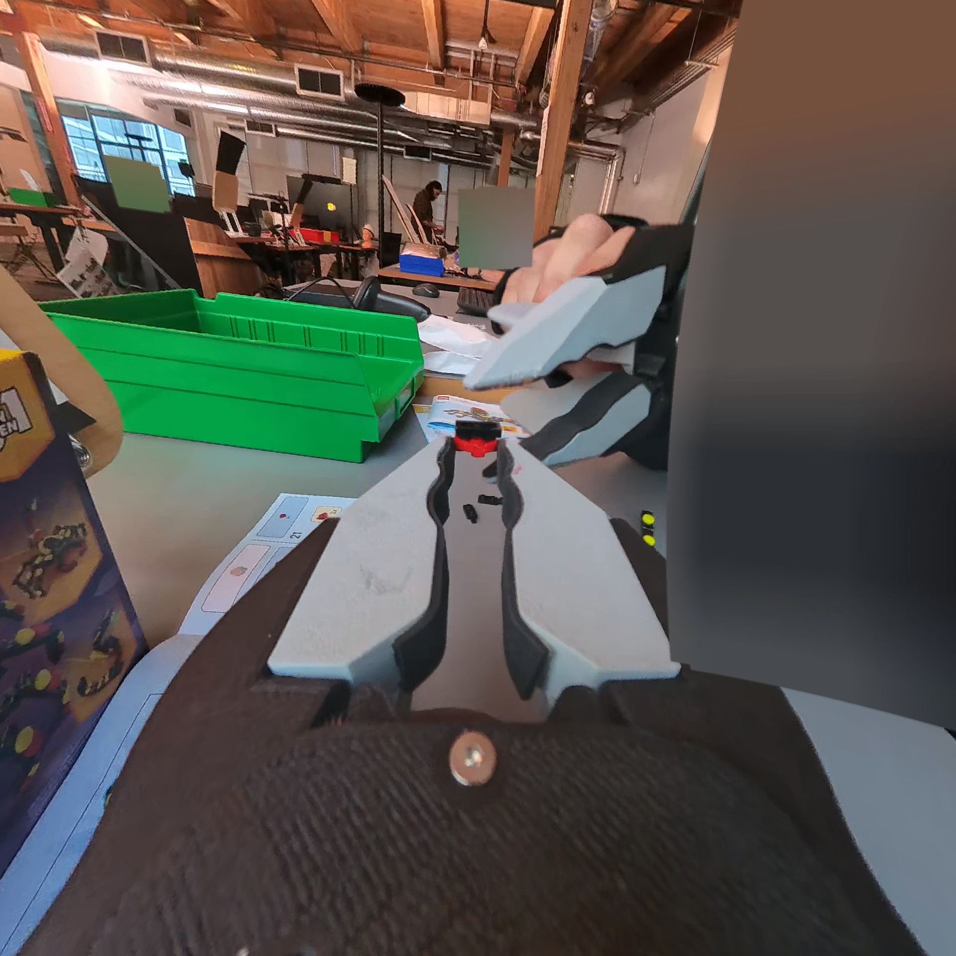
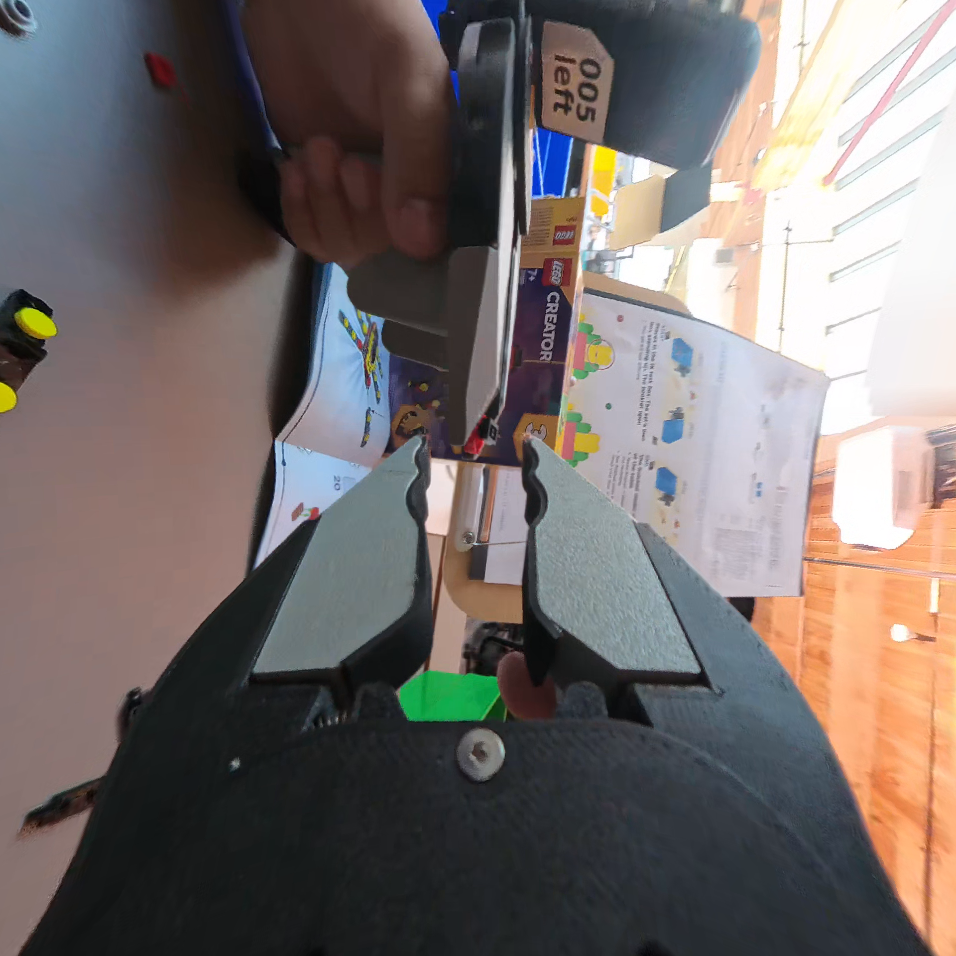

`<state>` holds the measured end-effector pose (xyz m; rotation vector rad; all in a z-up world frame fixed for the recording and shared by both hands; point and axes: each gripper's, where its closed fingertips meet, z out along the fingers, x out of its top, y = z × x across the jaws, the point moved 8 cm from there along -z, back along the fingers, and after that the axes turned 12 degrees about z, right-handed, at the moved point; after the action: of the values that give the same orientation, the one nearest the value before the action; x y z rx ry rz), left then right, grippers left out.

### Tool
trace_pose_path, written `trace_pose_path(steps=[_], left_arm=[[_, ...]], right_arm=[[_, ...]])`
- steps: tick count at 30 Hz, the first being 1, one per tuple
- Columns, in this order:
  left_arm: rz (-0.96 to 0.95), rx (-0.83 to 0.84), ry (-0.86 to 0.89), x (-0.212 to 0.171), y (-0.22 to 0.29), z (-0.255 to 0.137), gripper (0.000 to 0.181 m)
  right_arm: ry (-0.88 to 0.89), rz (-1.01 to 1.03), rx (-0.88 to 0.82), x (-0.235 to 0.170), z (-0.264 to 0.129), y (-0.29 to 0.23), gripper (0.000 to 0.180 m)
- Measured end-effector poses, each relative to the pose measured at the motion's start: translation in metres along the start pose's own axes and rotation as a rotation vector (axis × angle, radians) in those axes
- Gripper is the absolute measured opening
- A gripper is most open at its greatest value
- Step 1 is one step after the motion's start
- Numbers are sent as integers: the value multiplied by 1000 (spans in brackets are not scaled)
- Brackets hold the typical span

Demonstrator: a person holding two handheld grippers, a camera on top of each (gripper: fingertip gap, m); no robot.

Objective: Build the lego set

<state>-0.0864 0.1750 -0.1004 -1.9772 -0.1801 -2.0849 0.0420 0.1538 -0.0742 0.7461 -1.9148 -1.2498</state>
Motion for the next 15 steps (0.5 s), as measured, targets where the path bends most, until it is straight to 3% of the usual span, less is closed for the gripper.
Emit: trace_pose_path(steps=[15], left_arm=[[-66,13,-38,-3,-2,2,13]], right_arm=[[1,-59,-81,-4,7,-9,20]])
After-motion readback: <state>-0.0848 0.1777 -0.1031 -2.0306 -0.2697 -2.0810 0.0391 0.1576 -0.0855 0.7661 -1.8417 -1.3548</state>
